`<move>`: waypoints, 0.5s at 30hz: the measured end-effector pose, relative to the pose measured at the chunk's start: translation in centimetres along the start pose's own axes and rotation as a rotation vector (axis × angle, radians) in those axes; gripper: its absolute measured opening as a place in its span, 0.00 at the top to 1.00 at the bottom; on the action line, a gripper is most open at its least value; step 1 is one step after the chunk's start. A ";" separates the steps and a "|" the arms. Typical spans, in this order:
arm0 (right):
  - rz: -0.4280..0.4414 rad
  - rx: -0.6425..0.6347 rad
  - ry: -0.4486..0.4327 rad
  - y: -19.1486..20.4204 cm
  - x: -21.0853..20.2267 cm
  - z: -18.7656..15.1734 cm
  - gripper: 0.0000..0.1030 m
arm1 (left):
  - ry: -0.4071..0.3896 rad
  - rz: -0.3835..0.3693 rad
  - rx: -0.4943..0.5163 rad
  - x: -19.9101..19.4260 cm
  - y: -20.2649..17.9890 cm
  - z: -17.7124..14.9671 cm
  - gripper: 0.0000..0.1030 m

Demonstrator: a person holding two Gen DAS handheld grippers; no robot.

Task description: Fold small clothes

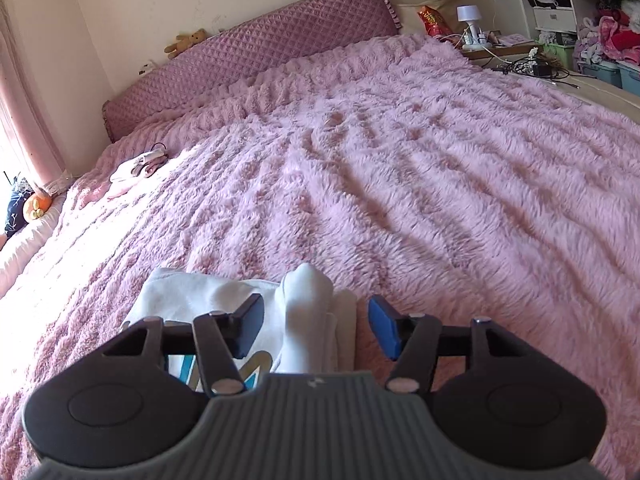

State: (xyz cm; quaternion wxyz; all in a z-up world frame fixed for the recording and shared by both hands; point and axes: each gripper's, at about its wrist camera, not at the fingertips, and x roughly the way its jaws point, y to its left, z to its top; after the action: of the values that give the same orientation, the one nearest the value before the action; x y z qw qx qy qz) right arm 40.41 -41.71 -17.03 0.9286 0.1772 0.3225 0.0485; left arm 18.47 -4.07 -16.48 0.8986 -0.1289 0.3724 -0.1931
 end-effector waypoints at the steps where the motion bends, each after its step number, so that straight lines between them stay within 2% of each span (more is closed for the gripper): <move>1: 0.046 -0.008 0.034 0.3 1.0 -0.1 0.99 | -0.003 0.003 -0.005 0.1 0.1 -0.2 0.73; 4: 0.142 -0.035 0.017 1.6 1.4 -0.1 0.98 | -0.013 0.000 -0.034 0.1 0.5 -0.5 0.69; 7: 0.290 0.002 -0.063 2.3 0.3 0.4 0.99 | -0.025 0.013 -0.028 0.0 0.4 -0.9 0.69; 8: 0.314 0.022 -0.092 2.0 0.1 0.6 0.99 | -0.029 0.020 -0.021 0.0 0.3 -1.0 0.69; 10: 0.277 0.046 -0.101 1.3 0.7 0.9 0.99 | -0.038 0.041 -0.001 0.0 -0.3 -1.3 0.69; 12: 0.188 0.085 -0.048 -0.4 2.5 0.7 0.99 | -0.045 0.061 0.015 0.1 -0.8 -1.5 0.69; 15: 0.126 0.171 0.019 -3.9 5.0 -0.4 0.98 | -0.048 0.079 0.030 0.2 -1.2 -1.7 0.69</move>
State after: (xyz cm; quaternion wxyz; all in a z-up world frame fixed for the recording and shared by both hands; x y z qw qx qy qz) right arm 44.03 -44.19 -21.62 0.9020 0.2754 0.3226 0.0805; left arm 17.07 -5.36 -17.37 0.9160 -0.1054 0.3526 -0.1598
